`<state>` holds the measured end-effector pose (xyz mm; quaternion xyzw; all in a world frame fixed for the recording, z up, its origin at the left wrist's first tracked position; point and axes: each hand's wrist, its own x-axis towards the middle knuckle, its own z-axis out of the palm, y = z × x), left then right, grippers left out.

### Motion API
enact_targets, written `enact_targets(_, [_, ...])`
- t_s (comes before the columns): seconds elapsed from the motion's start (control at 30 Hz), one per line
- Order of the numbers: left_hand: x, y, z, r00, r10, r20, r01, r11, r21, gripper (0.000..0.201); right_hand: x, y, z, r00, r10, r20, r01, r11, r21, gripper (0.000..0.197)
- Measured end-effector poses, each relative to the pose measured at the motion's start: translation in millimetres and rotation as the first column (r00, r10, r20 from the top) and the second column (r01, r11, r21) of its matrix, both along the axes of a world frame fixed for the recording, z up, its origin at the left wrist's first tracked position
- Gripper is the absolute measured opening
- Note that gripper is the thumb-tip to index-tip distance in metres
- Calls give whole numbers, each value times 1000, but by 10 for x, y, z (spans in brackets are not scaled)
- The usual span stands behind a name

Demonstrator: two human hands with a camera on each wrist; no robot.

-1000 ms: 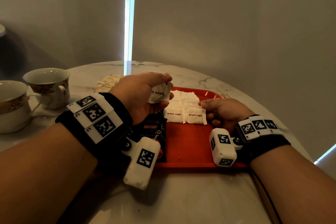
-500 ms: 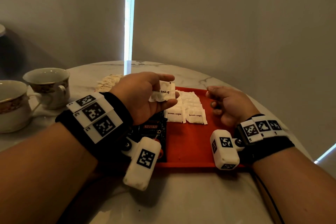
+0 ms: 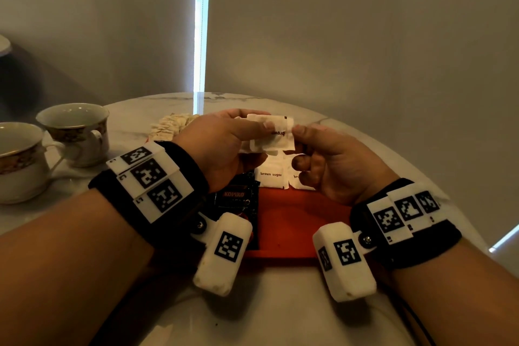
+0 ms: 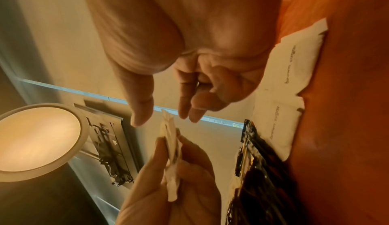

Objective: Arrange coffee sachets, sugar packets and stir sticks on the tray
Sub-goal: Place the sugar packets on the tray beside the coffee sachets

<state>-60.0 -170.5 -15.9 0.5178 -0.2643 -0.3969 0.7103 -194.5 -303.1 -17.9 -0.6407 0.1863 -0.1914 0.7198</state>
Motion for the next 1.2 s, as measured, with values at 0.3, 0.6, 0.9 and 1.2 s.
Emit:
enact_targets(0.3, [-19, -20, -10, 999, 31, 7, -31, 999, -19, 6, 34, 75, 5, 998, -65, -18, 63, 995, -77, 26])
enact_targets(0.6, [-18, -27, 33, 997, 50, -67, -51, 999, -14, 26, 27, 85, 21, 992, -124, 8, 125, 991, -48, 11])
enact_targets(0.9, [-42, -1, 39, 997, 33, -75, -29, 999, 46, 23, 56, 73, 20, 974, -191, 118, 178, 977, 115, 12])
enact_targets(1.2, [-42, 21, 13, 1000, -13, -14, 14, 999, 39, 41, 36, 159, 33, 987, -112, 111, 113, 994, -5, 33])
